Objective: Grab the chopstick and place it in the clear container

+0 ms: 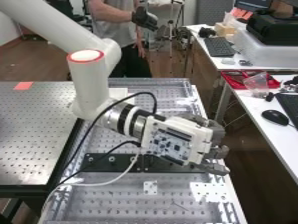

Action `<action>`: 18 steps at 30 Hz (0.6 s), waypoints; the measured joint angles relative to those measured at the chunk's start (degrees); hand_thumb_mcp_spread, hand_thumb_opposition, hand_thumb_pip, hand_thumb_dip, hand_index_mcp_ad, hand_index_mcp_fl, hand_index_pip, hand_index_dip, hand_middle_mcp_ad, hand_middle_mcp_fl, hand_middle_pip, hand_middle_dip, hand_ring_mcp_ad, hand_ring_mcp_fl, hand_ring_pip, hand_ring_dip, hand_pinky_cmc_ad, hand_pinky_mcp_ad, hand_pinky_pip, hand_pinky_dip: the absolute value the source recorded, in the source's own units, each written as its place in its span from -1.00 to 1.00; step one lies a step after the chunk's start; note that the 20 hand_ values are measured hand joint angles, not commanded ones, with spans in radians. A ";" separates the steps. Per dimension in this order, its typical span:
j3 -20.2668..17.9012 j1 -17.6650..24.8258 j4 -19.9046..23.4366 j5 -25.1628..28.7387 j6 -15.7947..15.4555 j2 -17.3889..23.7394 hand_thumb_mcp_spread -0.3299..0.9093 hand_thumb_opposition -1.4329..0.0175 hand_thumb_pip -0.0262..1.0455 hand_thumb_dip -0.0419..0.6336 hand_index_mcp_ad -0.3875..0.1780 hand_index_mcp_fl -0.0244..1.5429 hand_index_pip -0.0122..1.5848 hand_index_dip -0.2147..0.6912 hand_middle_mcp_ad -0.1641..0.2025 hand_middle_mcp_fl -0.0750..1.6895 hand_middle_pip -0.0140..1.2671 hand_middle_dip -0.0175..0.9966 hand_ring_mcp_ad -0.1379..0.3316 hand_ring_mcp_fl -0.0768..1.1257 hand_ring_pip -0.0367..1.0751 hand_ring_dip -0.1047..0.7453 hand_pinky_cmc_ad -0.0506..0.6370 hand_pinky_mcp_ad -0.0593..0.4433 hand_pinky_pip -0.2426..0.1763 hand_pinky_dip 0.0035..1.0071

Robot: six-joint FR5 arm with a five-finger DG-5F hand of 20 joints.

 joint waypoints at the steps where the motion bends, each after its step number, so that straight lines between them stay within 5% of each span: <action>1: -0.27 -0.03 0.16 -0.34 0.49 -0.06 0.49 -0.39 0.27 0.01 0.35 -0.19 0.59 -0.51 -0.17 0.06 0.18 0.37 -0.09 0.17 -0.76 0.54 0.47 0.27 0.52 -0.62; 9: -1.87 -0.01 2.61 -2.07 5.03 -0.30 0.31 -0.22 0.30 0.03 0.33 -0.65 0.42 -0.52 -0.12 -0.25 -0.01 0.31 0.01 -0.13 -0.75 0.43 0.43 0.22 0.36 -0.52; 18: -2.95 0.66 3.54 -1.40 6.19 -0.64 0.31 -0.15 0.30 0.03 0.33 -0.72 0.41 -0.52 -0.11 -0.34 -0.02 0.28 0.09 -0.22 -0.75 0.41 0.28 0.09 0.17 -0.49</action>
